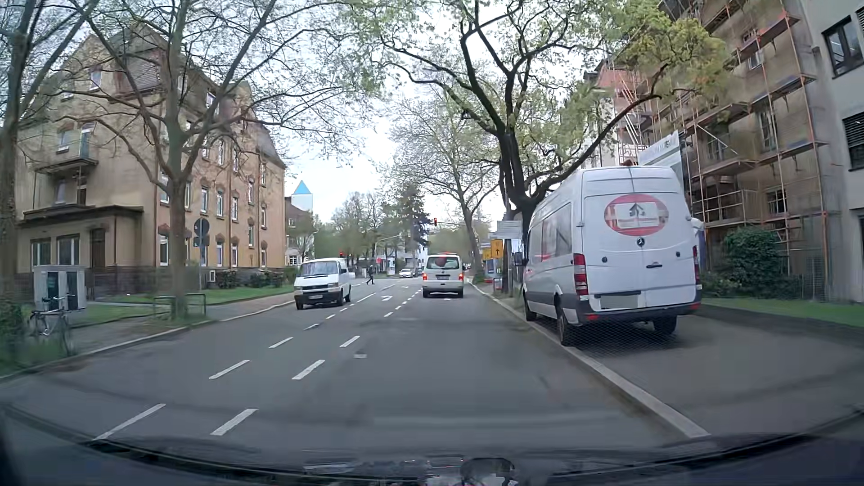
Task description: Follow the waypoints while adhering to traffic rules and regulations
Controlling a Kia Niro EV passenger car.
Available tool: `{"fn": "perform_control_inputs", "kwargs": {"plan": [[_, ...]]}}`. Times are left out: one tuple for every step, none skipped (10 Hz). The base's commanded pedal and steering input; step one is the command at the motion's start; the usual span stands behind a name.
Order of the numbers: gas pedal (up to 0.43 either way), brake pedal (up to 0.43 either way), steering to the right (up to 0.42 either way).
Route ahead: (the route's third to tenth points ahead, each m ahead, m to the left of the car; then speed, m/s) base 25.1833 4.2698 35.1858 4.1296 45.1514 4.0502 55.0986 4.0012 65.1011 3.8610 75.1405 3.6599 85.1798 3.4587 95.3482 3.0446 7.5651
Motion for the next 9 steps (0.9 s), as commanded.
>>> {"fn": "perform_control_inputs", "kwargs": {"plan": [[0.000, 0.207, 0.000], [0.000, 0.195, 0.000], [0.000, 0.183, 0.003], [0.000, 0.177, 0.003], [0.000, 0.171, 0.001], [0.000, 0.165, 0.003], [0.000, 0.152, 0.005], [0.000, 0.152, 0.005], [0.000, 0.152, 0.005]]}}
